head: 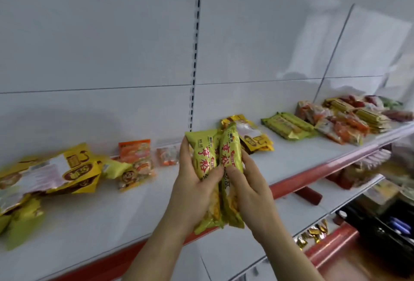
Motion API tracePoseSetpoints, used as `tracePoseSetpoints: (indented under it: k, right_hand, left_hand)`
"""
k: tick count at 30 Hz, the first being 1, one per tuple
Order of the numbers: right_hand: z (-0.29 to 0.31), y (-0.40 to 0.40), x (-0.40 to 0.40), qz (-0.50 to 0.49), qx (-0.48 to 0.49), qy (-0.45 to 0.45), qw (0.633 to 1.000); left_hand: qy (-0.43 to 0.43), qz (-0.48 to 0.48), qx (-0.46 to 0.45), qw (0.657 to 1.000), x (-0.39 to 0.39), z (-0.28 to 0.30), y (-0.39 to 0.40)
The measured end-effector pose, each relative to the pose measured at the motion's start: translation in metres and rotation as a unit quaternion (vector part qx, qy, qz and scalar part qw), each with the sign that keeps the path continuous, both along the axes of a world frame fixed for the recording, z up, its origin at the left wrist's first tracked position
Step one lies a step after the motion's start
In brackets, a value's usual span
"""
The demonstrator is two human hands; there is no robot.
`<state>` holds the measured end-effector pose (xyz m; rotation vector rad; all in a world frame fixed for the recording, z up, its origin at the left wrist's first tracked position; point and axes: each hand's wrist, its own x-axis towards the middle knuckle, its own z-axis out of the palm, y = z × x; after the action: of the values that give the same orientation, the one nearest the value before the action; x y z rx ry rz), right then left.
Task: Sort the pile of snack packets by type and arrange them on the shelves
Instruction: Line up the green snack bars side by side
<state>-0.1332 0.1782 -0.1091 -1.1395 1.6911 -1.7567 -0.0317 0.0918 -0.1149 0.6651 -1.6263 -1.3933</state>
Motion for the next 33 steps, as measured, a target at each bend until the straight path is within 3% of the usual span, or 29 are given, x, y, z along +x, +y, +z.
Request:
tracePoseSetpoints:
  k: [8, 13, 21, 27, 30, 33]
  right_hand:
    - [-0.004, 0.069, -0.190, -0.107, 0.033, 0.051, 0.992]
    - [0.000, 0.074, -0.276, -0.133, 0.056, 0.112, 0.983]
    - [0.032, 0.010, -0.390, -0.107, 0.081, 0.181, 0.974]
    - [0.045, -0.062, -0.468, -0.113, 0.108, 0.237, 0.959]
    - [0.037, -0.090, -0.498, -0.091, 0.166, 0.272, 0.943]
    - [0.017, -0.106, -0.513, -0.062, 0.221, 0.354, 0.907]
  left_hand:
    - [-0.055, 0.014, -0.017, 0.998, -0.194, 0.013, 0.069]
    - [-0.066, 0.045, 0.022, 0.997, -0.287, 0.023, 0.070]
    - [-0.114, 0.037, 0.028, 0.992, -0.396, 0.044, 0.013]
    - [-0.109, 0.094, 0.044, 0.989, -0.467, 0.050, -0.053]
    - [-0.179, 0.149, -0.008, 0.972, -0.492, 0.040, -0.078]
    - [-0.304, 0.180, -0.089, 0.931, -0.500, 0.016, -0.096]
